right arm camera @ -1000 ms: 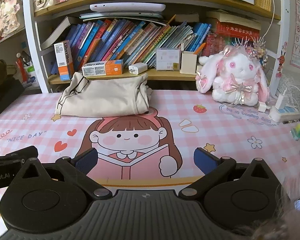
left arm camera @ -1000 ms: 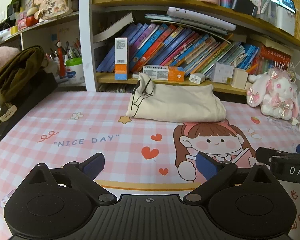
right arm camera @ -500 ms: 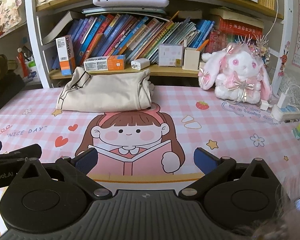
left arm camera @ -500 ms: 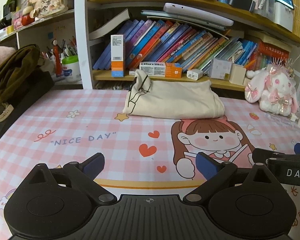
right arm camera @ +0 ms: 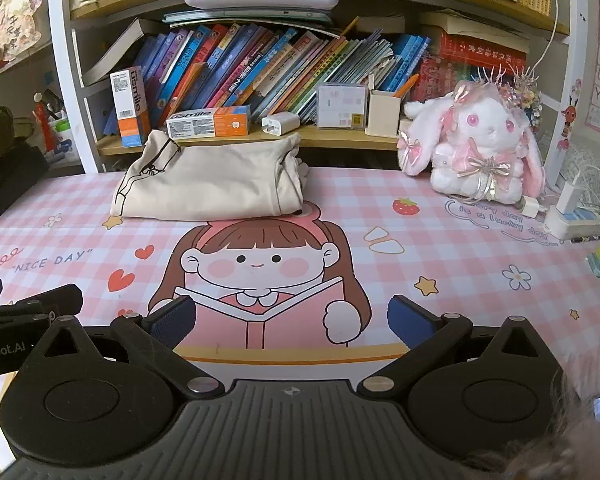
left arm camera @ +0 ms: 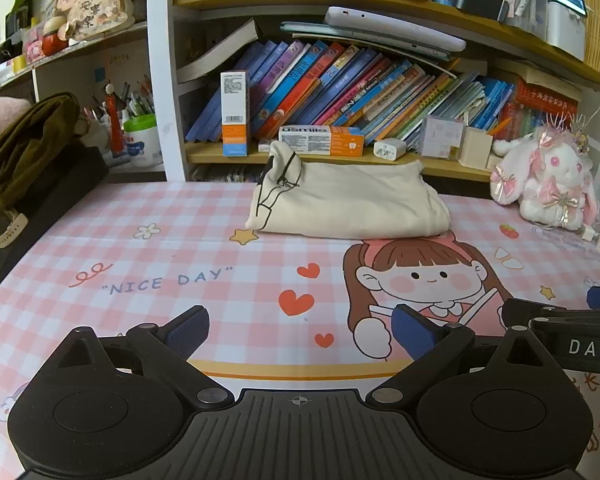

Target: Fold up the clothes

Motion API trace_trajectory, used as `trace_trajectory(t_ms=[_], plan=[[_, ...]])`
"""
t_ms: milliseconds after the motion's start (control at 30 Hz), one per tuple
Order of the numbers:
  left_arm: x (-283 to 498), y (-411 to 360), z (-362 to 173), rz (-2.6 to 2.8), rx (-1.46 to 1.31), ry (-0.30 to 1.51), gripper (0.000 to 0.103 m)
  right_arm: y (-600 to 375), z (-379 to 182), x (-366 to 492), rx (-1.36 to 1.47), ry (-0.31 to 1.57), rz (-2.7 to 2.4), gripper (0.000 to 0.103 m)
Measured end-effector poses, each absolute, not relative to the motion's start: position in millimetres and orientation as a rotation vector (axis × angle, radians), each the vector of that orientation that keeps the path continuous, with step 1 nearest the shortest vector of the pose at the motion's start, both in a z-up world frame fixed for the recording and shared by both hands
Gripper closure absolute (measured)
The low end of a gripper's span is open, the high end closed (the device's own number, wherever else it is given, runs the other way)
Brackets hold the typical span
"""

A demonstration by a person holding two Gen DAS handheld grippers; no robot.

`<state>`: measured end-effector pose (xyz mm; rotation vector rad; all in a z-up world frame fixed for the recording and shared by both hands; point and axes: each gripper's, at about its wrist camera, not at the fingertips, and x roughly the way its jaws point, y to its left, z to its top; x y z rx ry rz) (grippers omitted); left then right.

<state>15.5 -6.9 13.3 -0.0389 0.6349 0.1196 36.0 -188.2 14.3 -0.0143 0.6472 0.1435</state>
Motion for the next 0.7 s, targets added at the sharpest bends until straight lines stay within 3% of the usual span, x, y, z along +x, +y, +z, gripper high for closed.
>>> trace_trajectory(t_ms=[700], plan=[[15.1,-4.1,12.7,0.121,-0.046,0.639,0.002,-186.7,12.6,34.6,-0.006,0.671,0.142,0.000]])
